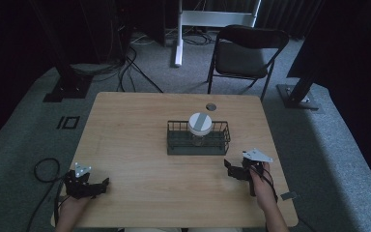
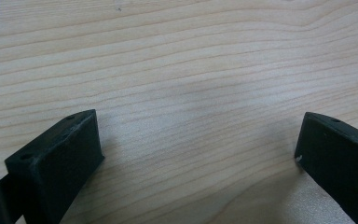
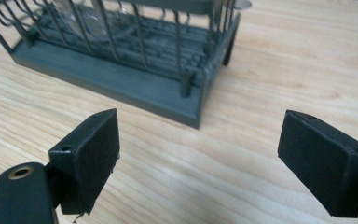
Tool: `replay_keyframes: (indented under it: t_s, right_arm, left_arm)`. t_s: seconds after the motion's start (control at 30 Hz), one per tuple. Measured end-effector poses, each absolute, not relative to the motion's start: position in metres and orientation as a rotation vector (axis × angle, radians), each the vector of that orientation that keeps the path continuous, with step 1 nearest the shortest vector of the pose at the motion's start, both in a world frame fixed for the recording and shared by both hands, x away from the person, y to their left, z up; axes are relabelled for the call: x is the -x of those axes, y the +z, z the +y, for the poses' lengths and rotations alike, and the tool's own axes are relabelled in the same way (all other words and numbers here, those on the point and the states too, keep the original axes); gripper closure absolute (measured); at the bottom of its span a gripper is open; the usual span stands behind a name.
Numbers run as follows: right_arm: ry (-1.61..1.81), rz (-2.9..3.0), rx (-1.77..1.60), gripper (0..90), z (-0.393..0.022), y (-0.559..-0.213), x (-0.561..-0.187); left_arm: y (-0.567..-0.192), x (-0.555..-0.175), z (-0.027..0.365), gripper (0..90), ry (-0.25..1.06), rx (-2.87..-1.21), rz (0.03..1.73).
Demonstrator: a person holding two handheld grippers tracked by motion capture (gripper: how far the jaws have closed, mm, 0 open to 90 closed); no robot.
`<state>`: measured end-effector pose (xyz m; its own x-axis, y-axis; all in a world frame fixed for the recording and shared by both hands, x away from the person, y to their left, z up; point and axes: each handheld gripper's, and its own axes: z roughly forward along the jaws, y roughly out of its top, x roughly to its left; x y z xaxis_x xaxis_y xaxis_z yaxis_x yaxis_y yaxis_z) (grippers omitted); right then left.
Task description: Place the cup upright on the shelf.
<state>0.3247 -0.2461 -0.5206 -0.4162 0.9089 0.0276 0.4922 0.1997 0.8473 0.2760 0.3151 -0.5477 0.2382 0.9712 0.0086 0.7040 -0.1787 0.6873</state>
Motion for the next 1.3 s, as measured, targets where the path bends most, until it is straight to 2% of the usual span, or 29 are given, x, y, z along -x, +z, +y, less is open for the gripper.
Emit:
replay_keyframes:
  t_s: [0.53,1.3]
  right_arm:
    - [1.015,1.97,-1.419,12.4,-0.27,-0.538,-0.328]
    - [0.889,2.052,-1.484,11.8,-0.275,-0.551,-0.333]
  left_arm:
    - [-0.548,-0.276,0.315,0.6,0.618,-1.954,1.528]
    - [-0.548,-0.276,0.315,0.6,0.618,-1.954,1.527]
